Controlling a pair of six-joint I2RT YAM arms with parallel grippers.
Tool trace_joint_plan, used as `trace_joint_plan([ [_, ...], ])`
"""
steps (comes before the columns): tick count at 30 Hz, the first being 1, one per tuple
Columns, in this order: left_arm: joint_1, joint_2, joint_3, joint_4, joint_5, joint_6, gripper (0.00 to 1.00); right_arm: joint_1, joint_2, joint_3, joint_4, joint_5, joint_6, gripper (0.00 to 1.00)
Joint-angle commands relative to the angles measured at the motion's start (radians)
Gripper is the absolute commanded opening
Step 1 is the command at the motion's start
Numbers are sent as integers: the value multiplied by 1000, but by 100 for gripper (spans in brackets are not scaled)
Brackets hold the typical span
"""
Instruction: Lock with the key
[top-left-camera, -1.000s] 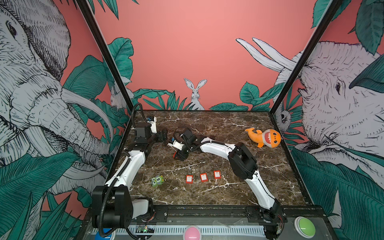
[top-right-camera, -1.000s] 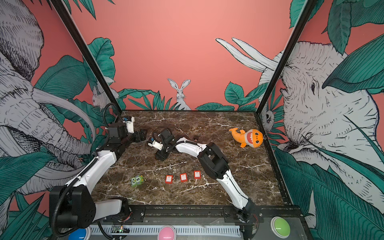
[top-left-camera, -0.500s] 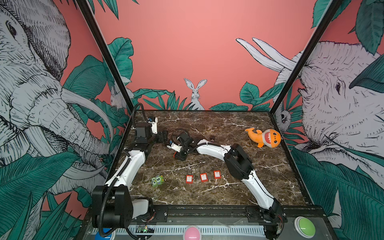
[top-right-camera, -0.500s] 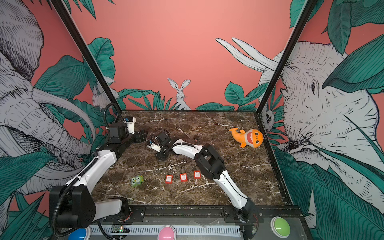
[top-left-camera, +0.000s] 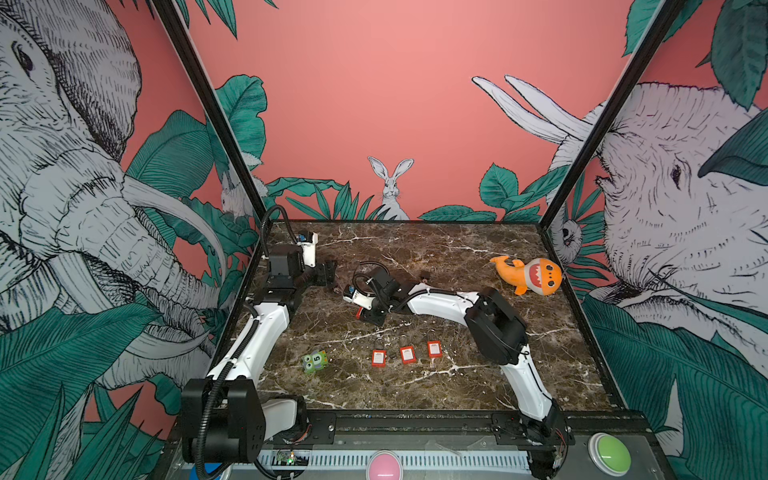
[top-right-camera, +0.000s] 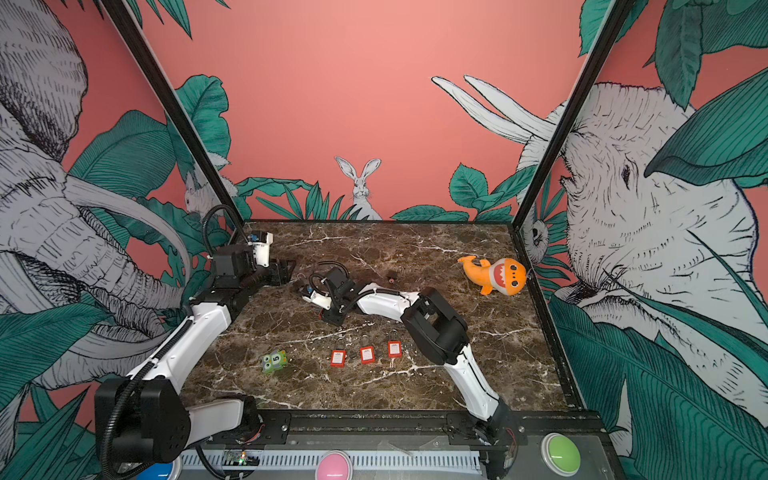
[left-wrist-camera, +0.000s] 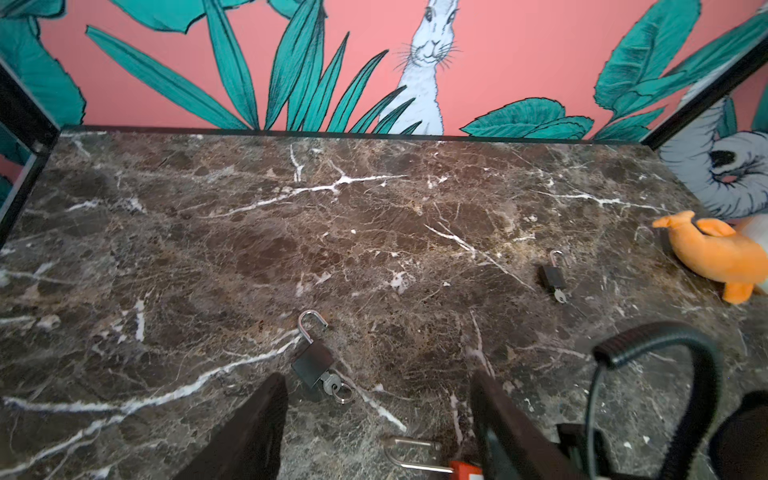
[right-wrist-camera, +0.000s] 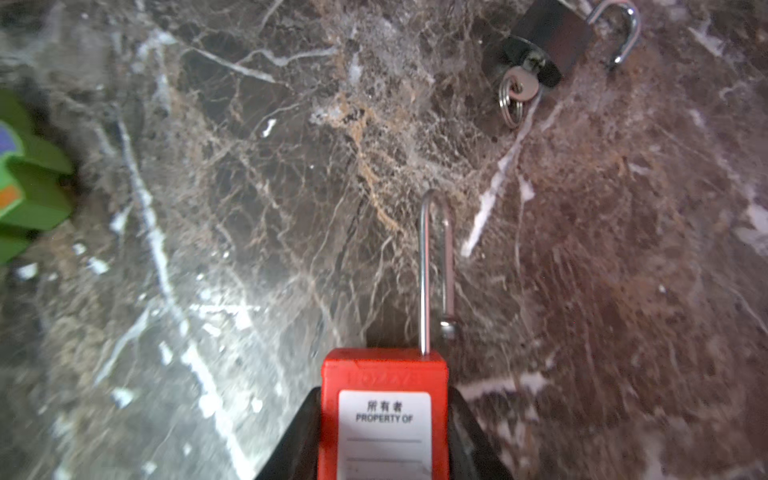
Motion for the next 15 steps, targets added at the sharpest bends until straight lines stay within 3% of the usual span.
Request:
trace_joint_plan([
  [1, 3, -46, -27, 98, 153, 81, 68, -76, -157, -71, 87, -118, -35, 25],
  [5, -11, -56, -87, 236, 296, 153, 65, -163, -300, -198, 76, -228, -109, 22],
  [9, -60, -51, -102, 240, 533, 393, 62, -242, -433, -318, 14, -301, -199, 22],
  [15, -157, 4, -70, 183, 656, 612, 55, -320, -603, -421, -57, -381, -264, 21],
])
